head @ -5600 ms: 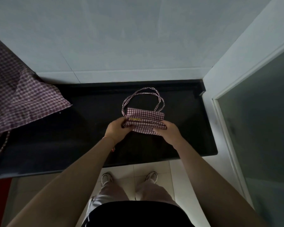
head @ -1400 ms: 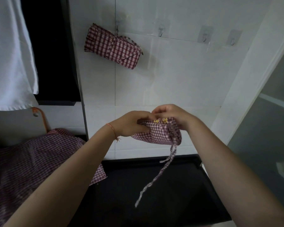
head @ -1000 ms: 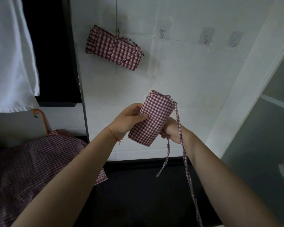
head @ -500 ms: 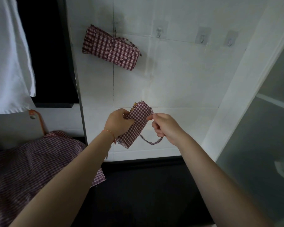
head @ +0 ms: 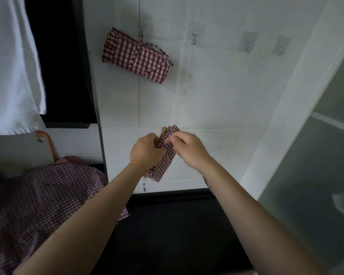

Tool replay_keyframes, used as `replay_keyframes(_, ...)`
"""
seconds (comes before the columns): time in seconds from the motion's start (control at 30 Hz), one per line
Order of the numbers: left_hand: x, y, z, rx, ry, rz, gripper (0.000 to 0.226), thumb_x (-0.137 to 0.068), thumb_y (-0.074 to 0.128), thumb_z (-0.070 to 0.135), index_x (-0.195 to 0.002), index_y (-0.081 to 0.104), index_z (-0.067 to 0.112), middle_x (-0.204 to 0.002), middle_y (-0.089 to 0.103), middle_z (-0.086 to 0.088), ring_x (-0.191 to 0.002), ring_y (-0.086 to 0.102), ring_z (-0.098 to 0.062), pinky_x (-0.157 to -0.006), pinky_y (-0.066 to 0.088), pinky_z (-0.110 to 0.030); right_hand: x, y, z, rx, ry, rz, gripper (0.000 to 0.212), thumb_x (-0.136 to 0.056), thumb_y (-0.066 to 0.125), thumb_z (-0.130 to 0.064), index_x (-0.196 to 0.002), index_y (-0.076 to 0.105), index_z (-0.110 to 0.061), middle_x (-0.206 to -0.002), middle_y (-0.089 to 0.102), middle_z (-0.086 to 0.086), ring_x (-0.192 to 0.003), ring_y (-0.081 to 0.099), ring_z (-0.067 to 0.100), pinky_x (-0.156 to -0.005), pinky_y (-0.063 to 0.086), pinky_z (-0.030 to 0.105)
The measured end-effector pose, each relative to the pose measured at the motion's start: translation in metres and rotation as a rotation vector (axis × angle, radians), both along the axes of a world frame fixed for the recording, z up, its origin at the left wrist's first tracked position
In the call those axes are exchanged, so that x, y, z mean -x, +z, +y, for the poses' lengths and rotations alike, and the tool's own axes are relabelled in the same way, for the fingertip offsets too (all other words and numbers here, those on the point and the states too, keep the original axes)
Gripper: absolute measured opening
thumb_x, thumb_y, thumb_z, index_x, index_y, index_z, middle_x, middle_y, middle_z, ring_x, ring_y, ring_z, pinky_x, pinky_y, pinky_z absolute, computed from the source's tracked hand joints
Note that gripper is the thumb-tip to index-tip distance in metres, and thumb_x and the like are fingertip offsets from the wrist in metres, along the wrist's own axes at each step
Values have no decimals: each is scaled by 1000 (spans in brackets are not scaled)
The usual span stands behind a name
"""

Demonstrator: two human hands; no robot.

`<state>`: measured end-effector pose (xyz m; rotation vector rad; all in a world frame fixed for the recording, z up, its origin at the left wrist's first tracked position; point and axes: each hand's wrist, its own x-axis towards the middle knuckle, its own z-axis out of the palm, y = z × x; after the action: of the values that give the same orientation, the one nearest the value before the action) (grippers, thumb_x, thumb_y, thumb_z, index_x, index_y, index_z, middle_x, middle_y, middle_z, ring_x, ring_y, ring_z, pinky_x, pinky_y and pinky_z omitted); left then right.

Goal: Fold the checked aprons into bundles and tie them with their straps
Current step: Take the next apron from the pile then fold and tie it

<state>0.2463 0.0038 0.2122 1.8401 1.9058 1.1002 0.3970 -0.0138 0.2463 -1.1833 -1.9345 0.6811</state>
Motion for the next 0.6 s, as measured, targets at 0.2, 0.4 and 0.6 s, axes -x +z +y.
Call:
replay_keyframes(0.2, 26, 18, -5, 265, -268, -899, 13, -93, 65, 16, -105, 68, 12, -108, 71, -5, -99, 66, -23, -73, 50, -31, -30, -14, 3, 424, 196, 154, 31, -104, 51, -28, -95, 70, -6, -59, 42, 0, -48, 27, 11, -45, 22, 23)
replay_keyframes(0.4, 44, 25, -4, 406, -688, -685, 29, -91, 63, 13, -119, 64, 11, -115, 71, -4, -105, 66, -26, -87, 52, -36, -57, -14, 10, 798, 409, -8, 30, -92, 61, -35, -72, 55, -13, -57, 34, -2, -46, 22, 9, -49, 17, 25)
replay_keyframes(0.6, 30, 31, -13, 655, -967, -141, 33, -90, 65, 19, -123, 62, 16, -121, 69, -4, -111, 65, -23, -101, 50, -38, -54, -9, 10, 789, 247, -375, 23, -102, 40, -3, -112, 58, 7, -115, 58, 37, -95, 60, 46, -83, 55, 43)
